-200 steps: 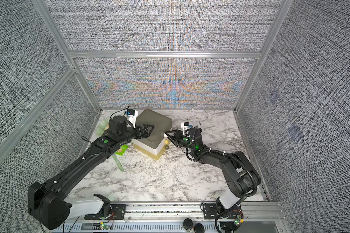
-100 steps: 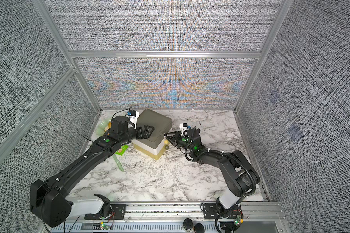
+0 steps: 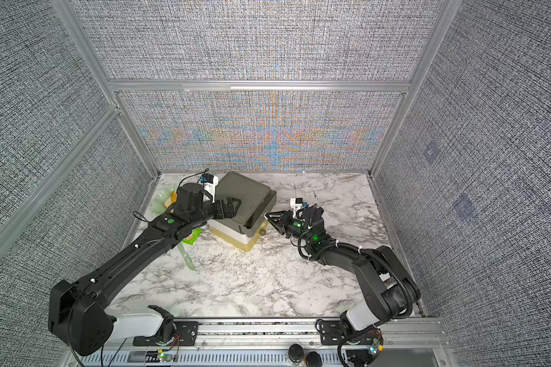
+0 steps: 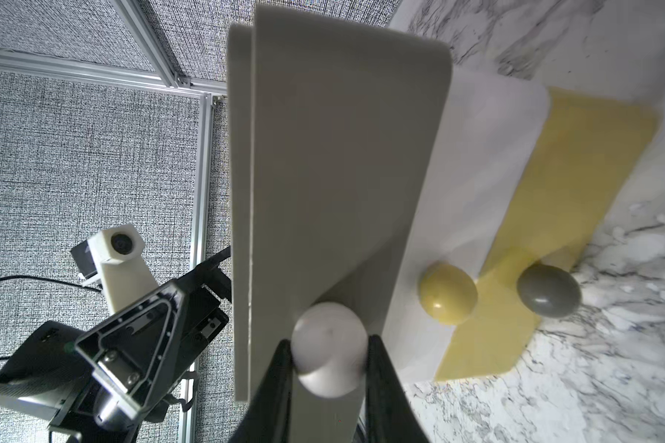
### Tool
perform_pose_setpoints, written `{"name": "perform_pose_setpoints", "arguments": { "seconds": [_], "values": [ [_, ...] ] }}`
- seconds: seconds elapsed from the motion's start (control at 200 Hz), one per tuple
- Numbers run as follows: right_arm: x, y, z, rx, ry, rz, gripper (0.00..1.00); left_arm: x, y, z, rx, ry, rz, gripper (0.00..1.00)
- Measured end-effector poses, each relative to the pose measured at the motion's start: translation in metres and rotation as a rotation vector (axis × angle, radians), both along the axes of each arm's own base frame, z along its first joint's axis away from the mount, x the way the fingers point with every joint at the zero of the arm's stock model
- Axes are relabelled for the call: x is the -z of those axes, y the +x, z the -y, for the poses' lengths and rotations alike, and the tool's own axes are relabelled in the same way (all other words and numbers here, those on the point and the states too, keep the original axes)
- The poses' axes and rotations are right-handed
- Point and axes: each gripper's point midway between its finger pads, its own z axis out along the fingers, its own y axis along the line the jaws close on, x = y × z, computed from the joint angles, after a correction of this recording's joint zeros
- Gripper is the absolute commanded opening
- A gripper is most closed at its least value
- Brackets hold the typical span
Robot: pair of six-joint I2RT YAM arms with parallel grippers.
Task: Take the mice out of the drawer
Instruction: Open the drawer in the storage box.
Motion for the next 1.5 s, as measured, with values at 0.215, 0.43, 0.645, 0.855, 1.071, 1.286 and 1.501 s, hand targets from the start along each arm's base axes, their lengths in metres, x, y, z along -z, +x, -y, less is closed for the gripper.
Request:
{"name": "perform_pose_setpoints", "arguments": {
  "seconds": [0.215, 0.43, 0.645, 0.855, 1.071, 1.286, 1.501],
  "values": [
    [0.001, -0.013, 0.023, 0.026, -0.02, -0.007, 0.23, 0.0, 0.001, -0.001, -0.009, 0.003, 0.005, 1.0],
    [0.004, -0.027, 0.045, 0.05, -0.038, -0.012, 0.23, 0.0, 0.001, -0.002, -0.01, 0.003, 0.005, 0.99],
    [0.006, -0.035, 0.068, 0.083, -0.053, -0.018, 0.23, 0.0, 0.001, -0.002, -0.01, 0.003, 0.005, 1.0],
    [0.007, -0.039, 0.081, 0.105, -0.08, -0.03, 0.24, 0.0, 0.001, -0.001, -0.009, 0.002, 0.005, 1.0],
    [0.012, -0.041, 0.084, 0.106, -0.12, -0.051, 0.51, -0.002, 0.0, 0.0, -0.003, -0.005, 0.001, 0.99],
    [0.003, -0.042, 0.09, 0.125, -0.183, -0.049, 0.69, -0.009, -0.001, 0.002, 0.005, -0.019, 0.003, 0.99],
    [-0.031, -0.039, 0.114, 0.214, -0.367, 0.029, 0.75, -0.028, -0.004, 0.002, 0.016, -0.042, 0.041, 0.99]
  ]
}}
